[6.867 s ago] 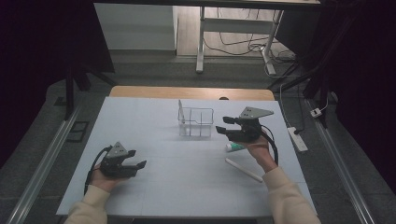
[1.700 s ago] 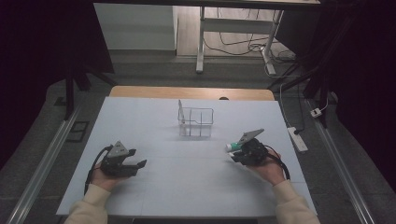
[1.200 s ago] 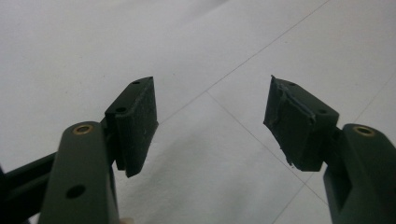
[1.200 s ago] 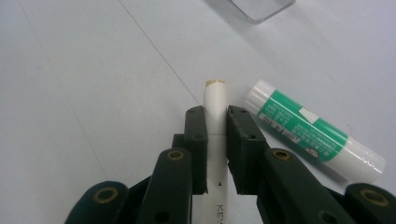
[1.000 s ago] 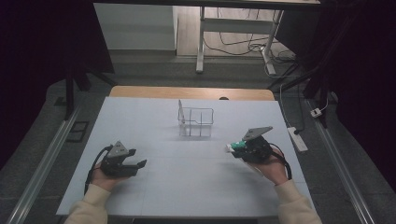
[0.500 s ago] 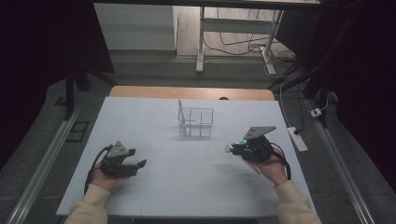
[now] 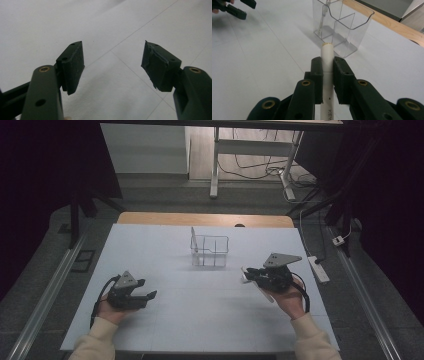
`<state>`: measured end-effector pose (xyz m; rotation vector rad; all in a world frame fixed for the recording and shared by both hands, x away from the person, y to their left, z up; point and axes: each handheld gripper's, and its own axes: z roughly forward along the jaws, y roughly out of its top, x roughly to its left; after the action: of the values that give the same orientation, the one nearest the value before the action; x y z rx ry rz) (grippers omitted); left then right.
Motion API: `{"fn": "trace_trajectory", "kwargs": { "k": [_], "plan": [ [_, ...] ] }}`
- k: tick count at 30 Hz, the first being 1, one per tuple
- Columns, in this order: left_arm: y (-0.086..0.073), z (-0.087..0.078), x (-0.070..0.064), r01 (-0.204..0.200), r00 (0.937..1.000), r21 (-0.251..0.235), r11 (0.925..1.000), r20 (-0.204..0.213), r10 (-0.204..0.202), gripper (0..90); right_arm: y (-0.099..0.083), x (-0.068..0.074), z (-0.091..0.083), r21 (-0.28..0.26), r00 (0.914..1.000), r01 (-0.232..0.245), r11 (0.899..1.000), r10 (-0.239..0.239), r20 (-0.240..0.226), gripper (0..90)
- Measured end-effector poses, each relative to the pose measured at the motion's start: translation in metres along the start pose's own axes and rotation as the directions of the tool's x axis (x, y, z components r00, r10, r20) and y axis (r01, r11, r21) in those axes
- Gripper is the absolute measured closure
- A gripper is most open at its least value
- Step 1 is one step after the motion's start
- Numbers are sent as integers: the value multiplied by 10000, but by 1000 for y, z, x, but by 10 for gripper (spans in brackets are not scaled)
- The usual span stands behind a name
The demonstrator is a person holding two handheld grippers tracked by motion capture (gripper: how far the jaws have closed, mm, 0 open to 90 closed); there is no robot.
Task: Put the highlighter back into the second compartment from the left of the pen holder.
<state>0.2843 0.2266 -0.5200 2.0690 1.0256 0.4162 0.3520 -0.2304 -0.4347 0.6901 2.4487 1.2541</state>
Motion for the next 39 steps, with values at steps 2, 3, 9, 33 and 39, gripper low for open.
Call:
{"fn": "trace_trajectory", "kwargs": {
  "k": [2, 3, 9, 33, 39],
  "plan": [
    [0, 0, 0, 13, 10000, -15, 10000, -1, -13, 344, 1, 0, 1, -128, 10000, -15, 9999, 15, 17, 778],
    [0, 0, 0, 13, 10000, -16, 10000, 1, -13, 344, 2, 1, 2, -144, 10000, -31, 9999, 32, 22, 778],
    [0, 0, 0, 13, 10000, -1, 10000, 17, -13, 344, 6, 1, 5, -446, 9999, -26, 9990, 31, 116, 778],
    [2, -4, 0, 11, 10000, -219, 9998, 71, -9, 340, 53, 3, 23, -2027, 9989, -404, 9784, 444, 151, 778],
    [2, -5, 1, 52, 10000, -226, 9997, 45, -51, 340, 58, -1, 27, -2295, 9983, -506, 9720, 555, 151, 777]
  ]
}}
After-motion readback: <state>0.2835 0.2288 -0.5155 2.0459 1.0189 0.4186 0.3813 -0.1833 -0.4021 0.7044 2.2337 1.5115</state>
